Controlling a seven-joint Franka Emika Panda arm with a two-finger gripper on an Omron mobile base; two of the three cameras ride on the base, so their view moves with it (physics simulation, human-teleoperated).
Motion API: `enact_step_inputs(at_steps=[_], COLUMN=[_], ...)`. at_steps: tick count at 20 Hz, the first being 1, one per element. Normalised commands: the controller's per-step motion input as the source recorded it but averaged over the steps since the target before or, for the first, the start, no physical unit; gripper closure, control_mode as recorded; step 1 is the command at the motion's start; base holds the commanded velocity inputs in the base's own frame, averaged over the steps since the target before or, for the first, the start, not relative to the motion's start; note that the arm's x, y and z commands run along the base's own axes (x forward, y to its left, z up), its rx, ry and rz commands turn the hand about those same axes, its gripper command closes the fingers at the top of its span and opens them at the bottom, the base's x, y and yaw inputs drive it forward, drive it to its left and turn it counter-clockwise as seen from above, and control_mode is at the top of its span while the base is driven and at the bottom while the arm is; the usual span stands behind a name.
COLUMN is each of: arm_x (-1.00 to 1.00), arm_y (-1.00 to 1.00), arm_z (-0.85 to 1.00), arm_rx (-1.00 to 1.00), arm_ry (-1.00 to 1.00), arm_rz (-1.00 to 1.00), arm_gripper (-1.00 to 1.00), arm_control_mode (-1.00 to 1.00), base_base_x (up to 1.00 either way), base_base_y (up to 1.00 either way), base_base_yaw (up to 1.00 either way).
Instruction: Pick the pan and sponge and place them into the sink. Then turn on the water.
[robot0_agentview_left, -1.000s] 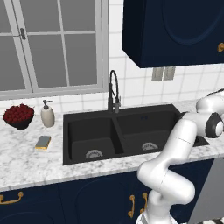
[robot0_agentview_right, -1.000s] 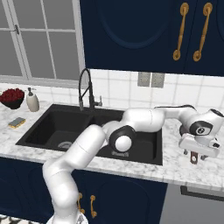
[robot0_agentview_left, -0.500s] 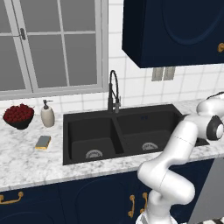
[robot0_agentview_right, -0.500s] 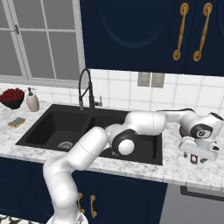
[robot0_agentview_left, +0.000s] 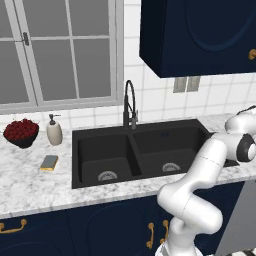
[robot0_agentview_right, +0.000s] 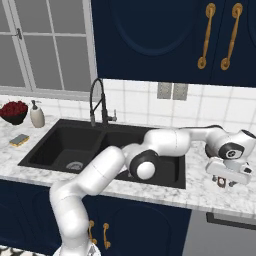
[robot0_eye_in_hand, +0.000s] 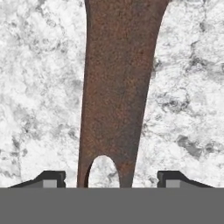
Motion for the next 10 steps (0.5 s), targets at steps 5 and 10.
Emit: enact_step_inputs(at_steps=[5,10], arm_x=[0.00,-0.13], arm_y=[0.00,0.15], arm_z=[-0.02,-0.14], arm_rx=[0.00,-0.02], arm_ry=[-0.01,-0.06], arm_rz=[0.00,0.04], arm_gripper=[1.00,1.00], arm_control_mode=[-1.00,-1.00], base_base_x=[0.00,0.00], base_base_y=[0.00,0.00], base_base_yaw=[0.00,0.00])
